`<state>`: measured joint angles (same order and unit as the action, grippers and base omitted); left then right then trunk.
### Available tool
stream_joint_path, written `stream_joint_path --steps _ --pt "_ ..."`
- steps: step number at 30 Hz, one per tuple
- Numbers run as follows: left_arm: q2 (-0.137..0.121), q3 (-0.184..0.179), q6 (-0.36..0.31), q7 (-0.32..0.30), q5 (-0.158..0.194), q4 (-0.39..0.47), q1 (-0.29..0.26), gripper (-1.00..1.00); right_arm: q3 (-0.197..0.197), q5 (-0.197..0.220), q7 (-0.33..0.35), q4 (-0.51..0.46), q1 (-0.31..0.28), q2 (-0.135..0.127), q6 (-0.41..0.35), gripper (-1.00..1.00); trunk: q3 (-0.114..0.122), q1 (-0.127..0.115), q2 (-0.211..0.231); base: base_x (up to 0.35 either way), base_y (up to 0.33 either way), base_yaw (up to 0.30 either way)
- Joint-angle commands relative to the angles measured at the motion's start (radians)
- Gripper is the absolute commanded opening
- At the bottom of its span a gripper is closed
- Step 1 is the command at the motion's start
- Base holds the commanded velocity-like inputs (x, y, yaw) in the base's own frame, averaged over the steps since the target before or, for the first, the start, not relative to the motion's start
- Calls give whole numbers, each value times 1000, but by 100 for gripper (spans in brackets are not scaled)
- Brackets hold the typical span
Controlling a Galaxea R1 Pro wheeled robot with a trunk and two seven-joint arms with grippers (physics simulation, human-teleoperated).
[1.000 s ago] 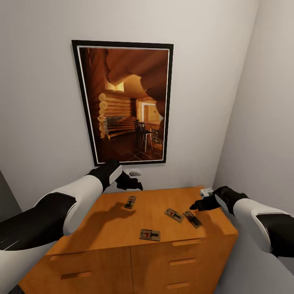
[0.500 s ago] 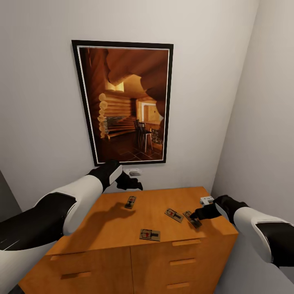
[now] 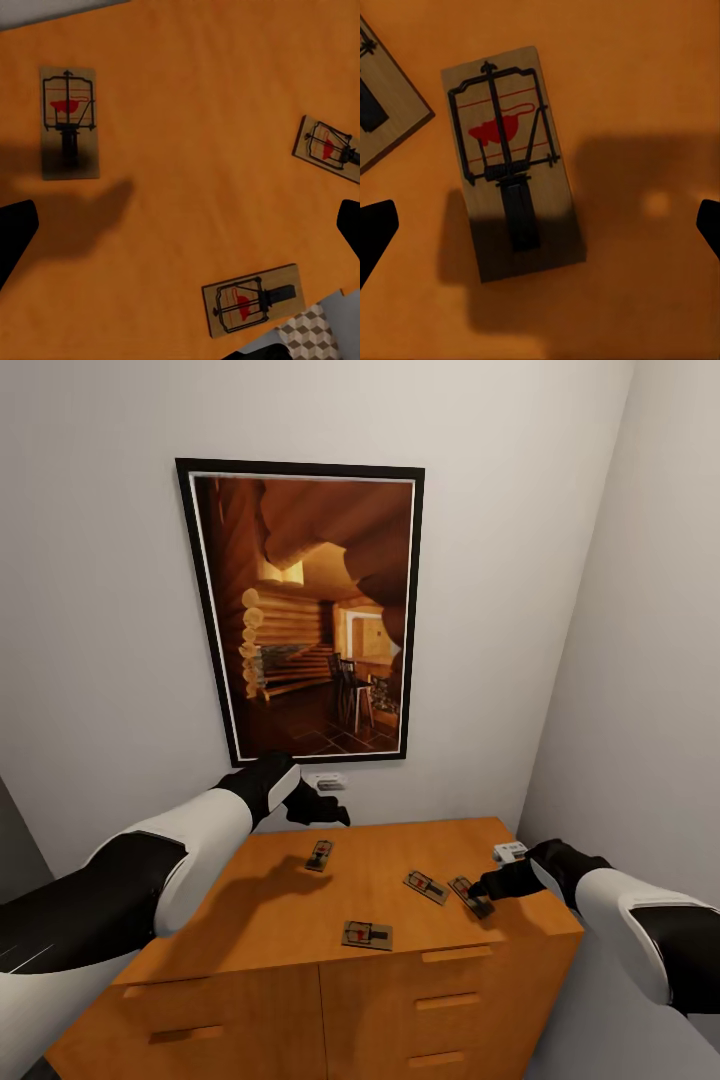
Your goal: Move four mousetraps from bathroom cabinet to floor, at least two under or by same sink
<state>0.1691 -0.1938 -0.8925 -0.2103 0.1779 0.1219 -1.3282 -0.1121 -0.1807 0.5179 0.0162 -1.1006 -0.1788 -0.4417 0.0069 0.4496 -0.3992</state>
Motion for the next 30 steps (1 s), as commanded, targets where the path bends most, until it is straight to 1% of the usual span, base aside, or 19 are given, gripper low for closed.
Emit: stream_joint_path --steps 1,13,17,22,30 --pt "0 -8 -3 -1 8 1 0 100 -8 -2 6 1 -1 0 1 100 -1 0 -1 0 0 0" --pt "0 -8 -3 -2 8 1 0 100 -8 0 6 1 -1 0 1 100 -1 0 -1 0 0 0" --pt "0 -8 -3 -1 8 1 0 100 -9 -1 4 2 -1 9 1 100 -1 0 -1 0 0 0" --pt "0 -8 -3 -2 8 1 0 100 -9 -2 2 2 1 13 3 100 -1 0 -1 0 0 0" --pt "0 -8 -3 -3 8 1 0 100 -8 -2 -6 2 31 21 30 100 -1 0 -1 0 0 0"
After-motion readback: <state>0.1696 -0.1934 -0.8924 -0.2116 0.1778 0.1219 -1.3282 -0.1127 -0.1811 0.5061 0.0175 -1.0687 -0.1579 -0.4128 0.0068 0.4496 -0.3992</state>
